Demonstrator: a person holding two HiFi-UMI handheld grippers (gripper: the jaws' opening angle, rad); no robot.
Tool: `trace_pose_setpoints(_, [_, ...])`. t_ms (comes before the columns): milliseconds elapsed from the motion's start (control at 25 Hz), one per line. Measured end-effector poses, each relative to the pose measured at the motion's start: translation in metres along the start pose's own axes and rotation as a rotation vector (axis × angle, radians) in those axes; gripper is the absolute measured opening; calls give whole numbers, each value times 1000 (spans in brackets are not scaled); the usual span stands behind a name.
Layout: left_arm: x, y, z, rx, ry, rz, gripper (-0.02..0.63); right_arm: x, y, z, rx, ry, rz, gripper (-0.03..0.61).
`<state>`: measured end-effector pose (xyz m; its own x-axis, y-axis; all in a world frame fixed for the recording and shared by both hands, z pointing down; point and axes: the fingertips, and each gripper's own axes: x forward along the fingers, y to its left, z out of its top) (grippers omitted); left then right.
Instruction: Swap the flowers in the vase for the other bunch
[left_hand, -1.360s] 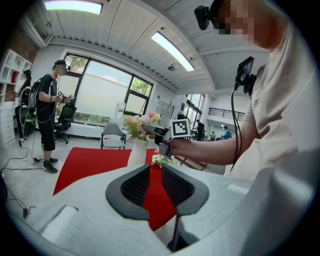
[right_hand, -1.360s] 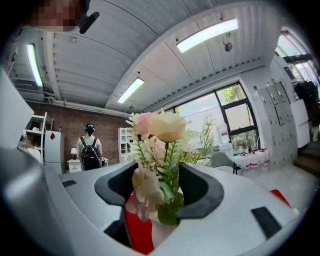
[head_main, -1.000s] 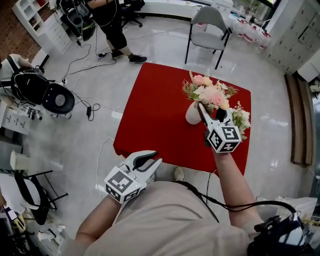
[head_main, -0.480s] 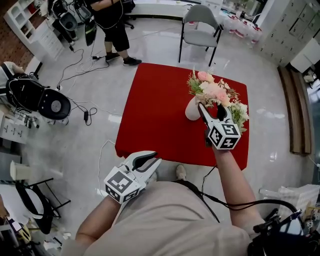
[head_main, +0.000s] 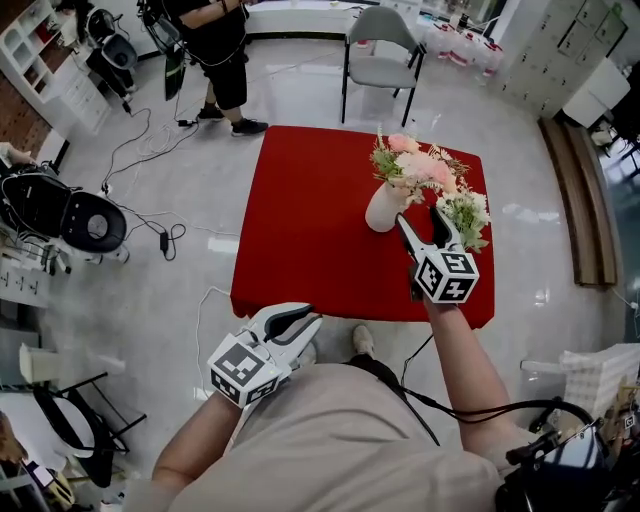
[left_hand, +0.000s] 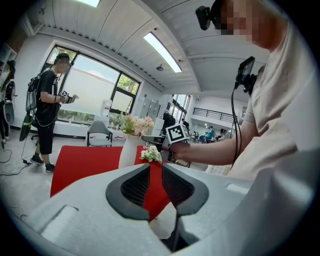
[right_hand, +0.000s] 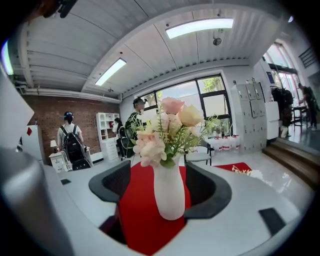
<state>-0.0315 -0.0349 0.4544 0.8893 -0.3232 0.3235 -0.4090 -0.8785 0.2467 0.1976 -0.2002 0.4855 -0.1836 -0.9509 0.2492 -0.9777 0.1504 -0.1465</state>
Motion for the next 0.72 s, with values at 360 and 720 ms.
trace_pose_setpoints(360, [-16,-3,-7,20,-6,-78,57,-49,20,-36,8,69,-70,233])
trace_pose_setpoints(720, [-27,-13,-27,28,31,-183,57,-122,85,-76,47,170,-14,17])
